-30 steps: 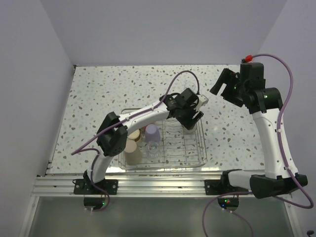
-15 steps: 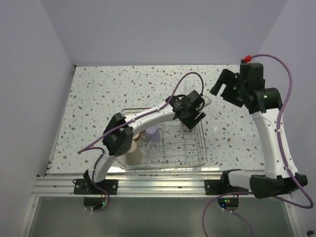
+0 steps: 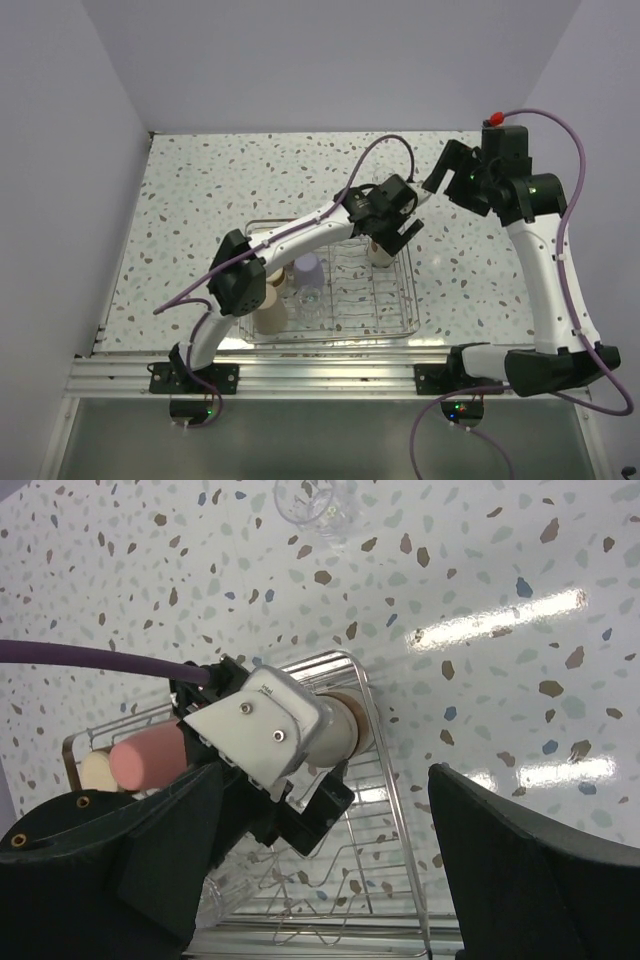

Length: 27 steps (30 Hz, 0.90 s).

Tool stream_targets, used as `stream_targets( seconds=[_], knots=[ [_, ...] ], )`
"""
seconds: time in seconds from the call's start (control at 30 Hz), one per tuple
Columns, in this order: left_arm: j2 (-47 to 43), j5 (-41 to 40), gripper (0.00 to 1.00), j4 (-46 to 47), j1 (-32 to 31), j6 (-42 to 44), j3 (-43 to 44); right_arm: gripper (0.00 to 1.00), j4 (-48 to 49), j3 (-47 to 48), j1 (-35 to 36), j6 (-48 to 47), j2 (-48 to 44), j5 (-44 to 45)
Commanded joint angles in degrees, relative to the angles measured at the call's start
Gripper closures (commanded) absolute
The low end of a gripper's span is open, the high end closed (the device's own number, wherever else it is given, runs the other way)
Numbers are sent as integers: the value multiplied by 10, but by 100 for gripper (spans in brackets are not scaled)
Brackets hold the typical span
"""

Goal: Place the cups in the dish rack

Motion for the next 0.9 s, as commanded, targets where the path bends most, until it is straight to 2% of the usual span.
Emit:
stream_targets(
  seconds=[0.0, 0.23, 0.5, 0.73, 0.87],
  knots=[
    [-45, -21, 6, -9, -1, -7, 31, 14, 13, 22, 0, -9, 16, 1],
    [-162, -36, 6, -5, 30, -57, 9, 13, 43, 58, 0, -7, 87, -4],
    [-366, -31, 4, 67, 120, -109, -155, 16, 60, 184, -1, -15, 258, -20],
    [-488, -91, 2, 42, 132, -123, -245, 26, 89, 261, 0, -2, 408, -57],
    [-537, -101, 2, 35, 133, -151, -307, 29, 85, 310, 0, -7, 481, -46]
  ],
)
